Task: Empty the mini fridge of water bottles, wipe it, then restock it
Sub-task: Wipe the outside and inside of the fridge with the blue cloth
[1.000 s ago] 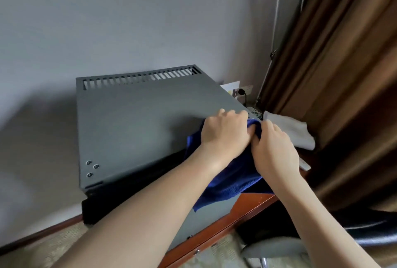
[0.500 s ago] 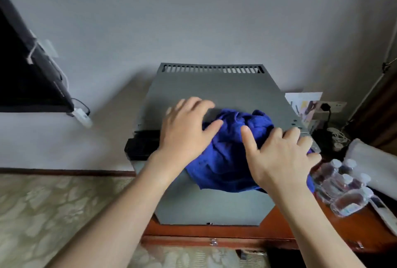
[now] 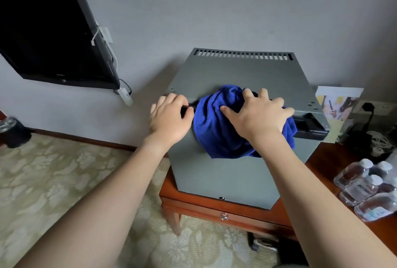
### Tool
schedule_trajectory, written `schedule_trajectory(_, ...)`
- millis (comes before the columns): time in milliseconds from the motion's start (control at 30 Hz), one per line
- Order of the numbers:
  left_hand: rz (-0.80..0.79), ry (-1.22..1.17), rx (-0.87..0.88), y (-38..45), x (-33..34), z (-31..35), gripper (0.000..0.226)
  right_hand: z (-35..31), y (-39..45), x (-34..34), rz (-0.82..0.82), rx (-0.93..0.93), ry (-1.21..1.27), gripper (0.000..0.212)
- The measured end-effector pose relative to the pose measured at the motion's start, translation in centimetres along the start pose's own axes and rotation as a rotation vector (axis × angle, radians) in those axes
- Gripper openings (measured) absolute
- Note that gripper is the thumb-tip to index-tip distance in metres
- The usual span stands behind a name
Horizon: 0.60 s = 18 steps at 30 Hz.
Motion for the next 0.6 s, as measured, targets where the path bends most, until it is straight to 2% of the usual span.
schedule_trajectory(133,-0.065,0.043,0.028,-0.6,-0.9,0.0,0.014,-0.5,-0.3,-0.3,0.005,-0.018,0.026,0.058)
schedule_trajectory(367,-0.077,0.099,0.101,-6.3,-4.4,-1.1,0.019,-1.0,-3.7,-1.3,0.007,-0.048,0.065,0.049)
schedule_trajectory(500,-0.194,0.061,0.249,-10.1,-5.6,-1.5,0.016,-2.0,-6.7,-1.8,0.034,-0.005,-0.005,0.047)
schedule_trajectory(600,-0.335,-0.080,0.306,-13.1,-6.9,-1.6,0.013,-3.3,-9.5,-2.6,0.030,0.019,-0.041,0.049)
Point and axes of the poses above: each hand's wrist, its own y-axis towards the middle knuckle, its own x-axis out of the palm, z = x × y, the point moved 5 cm from there along y, towards the middle knuckle, and after that the axes turned 11 degrees about -x, right-handed, at the moved point
